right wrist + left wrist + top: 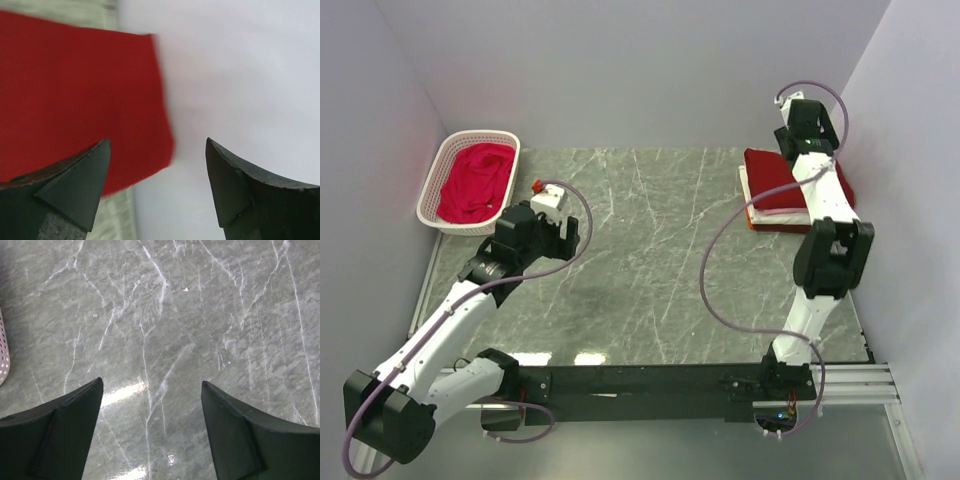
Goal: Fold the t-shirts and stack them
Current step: Reset both grippers
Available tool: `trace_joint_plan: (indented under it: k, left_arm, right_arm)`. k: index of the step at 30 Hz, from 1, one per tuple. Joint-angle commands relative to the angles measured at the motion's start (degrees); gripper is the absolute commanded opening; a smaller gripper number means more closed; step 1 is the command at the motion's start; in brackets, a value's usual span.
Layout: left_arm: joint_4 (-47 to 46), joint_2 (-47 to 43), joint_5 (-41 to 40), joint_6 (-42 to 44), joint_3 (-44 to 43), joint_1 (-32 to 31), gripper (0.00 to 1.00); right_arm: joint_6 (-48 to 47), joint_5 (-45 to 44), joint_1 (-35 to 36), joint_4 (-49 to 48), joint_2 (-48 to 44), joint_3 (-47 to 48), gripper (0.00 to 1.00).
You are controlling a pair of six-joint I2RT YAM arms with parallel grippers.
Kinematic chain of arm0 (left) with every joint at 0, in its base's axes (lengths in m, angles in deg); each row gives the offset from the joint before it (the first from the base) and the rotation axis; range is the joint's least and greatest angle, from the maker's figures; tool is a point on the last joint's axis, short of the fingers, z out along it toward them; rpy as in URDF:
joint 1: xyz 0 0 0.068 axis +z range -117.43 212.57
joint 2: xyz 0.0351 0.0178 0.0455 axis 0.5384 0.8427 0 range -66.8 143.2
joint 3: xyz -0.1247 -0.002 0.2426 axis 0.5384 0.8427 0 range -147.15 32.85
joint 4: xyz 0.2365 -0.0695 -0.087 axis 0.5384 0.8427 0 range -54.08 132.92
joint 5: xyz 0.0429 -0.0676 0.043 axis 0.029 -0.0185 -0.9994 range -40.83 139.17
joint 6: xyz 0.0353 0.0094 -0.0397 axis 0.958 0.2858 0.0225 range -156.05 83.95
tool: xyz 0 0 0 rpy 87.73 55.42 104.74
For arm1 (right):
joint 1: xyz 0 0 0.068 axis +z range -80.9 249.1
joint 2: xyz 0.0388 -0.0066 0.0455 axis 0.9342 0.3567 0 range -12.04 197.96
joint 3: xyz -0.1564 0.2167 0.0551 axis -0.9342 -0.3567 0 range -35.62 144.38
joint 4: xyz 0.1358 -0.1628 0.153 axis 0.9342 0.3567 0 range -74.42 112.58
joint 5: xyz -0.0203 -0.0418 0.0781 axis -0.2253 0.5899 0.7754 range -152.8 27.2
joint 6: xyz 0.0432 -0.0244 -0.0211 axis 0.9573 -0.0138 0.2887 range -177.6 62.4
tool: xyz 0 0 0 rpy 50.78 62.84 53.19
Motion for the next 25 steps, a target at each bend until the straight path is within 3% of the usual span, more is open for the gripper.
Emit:
trace_joint_plan:
  k: [1, 2, 3, 4, 6, 9, 11, 13, 15, 19, 25]
  left_arm:
    - [-2.2, -2.0, -0.5, -1.3, -0.3, 0.1, 0.87]
    - [-3.0, -2.4, -0.9, -2.4, -0.2, 0.2, 0.89]
    - [-3.6, -2.9, -1.6, -3.4, -0.1, 0.7, 0.91]
    - [-4.0, -3.1, -2.4, -4.7, 0.2, 1.2, 0.99]
    - [-5.4, -4.2, -4.7, -9.2, 0.4, 3.0, 1.00]
    - [-7.4, -5.3, -0.8, -13.9, 0.1, 8.0, 0.99]
    - [-7.7, -6.0, 1.0, -17.3, -0.6, 11.0, 1.00]
    - [-6.5, -6.7, 2.2, -18.4, -2.1, 15.1, 0.99]
    - [-5.2, -8.5, 1.7, -17.4, -2.6, 16.9, 0.99]
    - [-3.0, -11.9, -2.2, -14.9, -0.5, 16.9, 1.00]
    - [-0.3, -14.5, -1.3, -14.0, 1.3, 16.9, 0.99]
  right_arm:
    - [7.1, 21.2, 0.8, 8.8, -14.3, -3.6, 0.83]
    - [7.7, 25.9, 0.8, 10.7, -16.5, -4.7, 0.83]
    - [8.2, 36.5, 0.8, 13.5, -18.7, -7.8, 0.84]
    - [8.6, 41.3, 0.8, 14.3, -23.3, -9.7, 0.84]
    - [11.9, 51.2, 0.8, 11.5, -28.9, -18.1, 0.85]
    - [18.8, 54.6, 0.8, 2.2, -40.8, -31.5, 0.86]
    - [22.9, 51.5, 0.8, -6.2, -50.9, -42.3, 0.87]
    - [29.5, 39.8, 0.6, -12.7, -60.1, -49.3, 0.88]
    - [37.1, 33.8, 0.5, -16.6, -66.8, -55.8, 0.88]
    - [43.6, 25.8, 0.6, -10.0, -68.2, -54.3, 0.89]
    - [44.3, 25.6, 0.6, -10.8, -72.4, -57.7, 0.89]
